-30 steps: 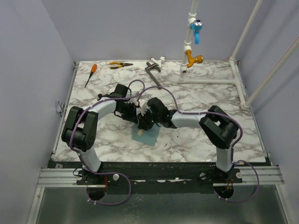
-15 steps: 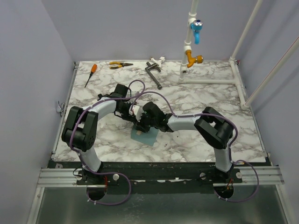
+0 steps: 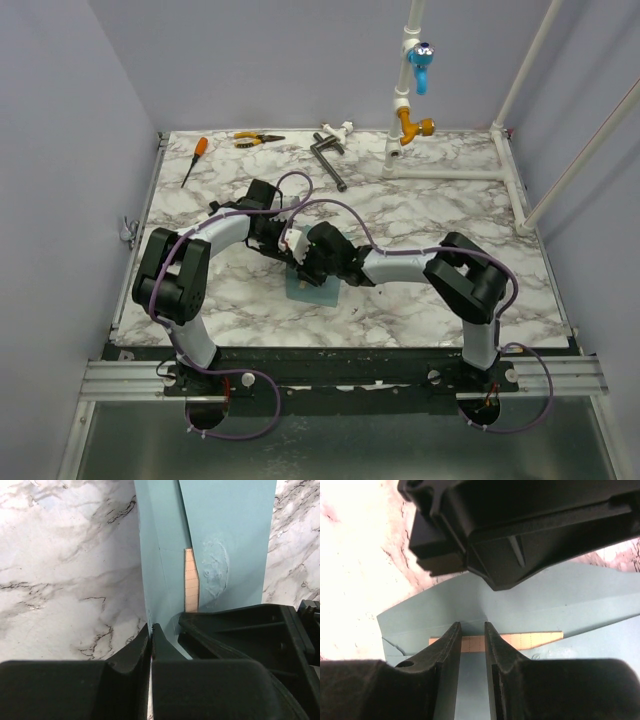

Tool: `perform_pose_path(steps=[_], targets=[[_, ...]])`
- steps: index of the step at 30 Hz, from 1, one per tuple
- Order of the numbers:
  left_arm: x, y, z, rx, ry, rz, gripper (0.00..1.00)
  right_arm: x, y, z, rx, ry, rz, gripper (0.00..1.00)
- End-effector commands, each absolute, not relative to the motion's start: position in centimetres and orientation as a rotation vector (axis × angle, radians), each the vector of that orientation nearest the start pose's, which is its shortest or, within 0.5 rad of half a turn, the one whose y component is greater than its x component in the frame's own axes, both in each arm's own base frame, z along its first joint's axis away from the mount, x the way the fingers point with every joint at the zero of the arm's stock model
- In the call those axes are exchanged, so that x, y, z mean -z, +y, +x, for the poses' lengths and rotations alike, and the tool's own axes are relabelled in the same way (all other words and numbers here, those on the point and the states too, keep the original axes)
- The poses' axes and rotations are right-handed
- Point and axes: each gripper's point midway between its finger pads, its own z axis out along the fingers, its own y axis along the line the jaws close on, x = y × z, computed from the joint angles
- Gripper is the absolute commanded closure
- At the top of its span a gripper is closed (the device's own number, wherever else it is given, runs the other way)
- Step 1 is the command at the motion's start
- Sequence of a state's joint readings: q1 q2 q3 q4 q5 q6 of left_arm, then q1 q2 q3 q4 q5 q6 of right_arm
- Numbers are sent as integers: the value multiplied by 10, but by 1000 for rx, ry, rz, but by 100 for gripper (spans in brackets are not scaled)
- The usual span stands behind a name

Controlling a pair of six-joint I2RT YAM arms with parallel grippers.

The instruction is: Place the letter into the envelope and seal it

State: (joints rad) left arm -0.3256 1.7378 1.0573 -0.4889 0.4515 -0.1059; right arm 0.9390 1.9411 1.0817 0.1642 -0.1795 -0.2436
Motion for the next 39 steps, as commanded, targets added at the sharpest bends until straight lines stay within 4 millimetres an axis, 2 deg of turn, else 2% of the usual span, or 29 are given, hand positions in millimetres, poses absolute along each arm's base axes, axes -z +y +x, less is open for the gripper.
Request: perform_pose_path(steps=[1, 5, 11, 15, 19, 21, 24, 29, 33, 39], targets=[[-41, -181, 311, 663, 2695, 470, 100, 3, 365, 252, -449, 2003, -1467, 73], [-41, -180, 311, 652, 2691, 483, 100, 1, 358, 247, -445, 2031, -1474, 73], [-42, -180, 308, 661, 2688, 497, 100, 2, 351, 250, -382, 2066, -1477, 73], [-46, -181, 309, 669, 2677, 496, 100, -25, 372, 250, -495, 2021, -1430, 72], [-49, -184, 308, 688, 2670, 497, 100, -66, 398, 250, -661, 1984, -1293, 62], [-49, -185, 307, 692, 2673, 492, 100, -81, 403, 256, -709, 1983, -1182, 59], [-46, -184, 303, 699, 2685, 486, 100, -84, 389, 280, -711, 2121, -940, 58], [-51, -185, 298, 720, 2678, 481, 100, -62, 332, 308, -572, 2347, -584, 57], [-60, -186, 299, 724, 2649, 491, 100, -47, 302, 312, -442, 2407, -494, 57], [-55, -190, 290, 768, 2678, 483, 100, -24, 294, 308, -444, 2472, -479, 56]])
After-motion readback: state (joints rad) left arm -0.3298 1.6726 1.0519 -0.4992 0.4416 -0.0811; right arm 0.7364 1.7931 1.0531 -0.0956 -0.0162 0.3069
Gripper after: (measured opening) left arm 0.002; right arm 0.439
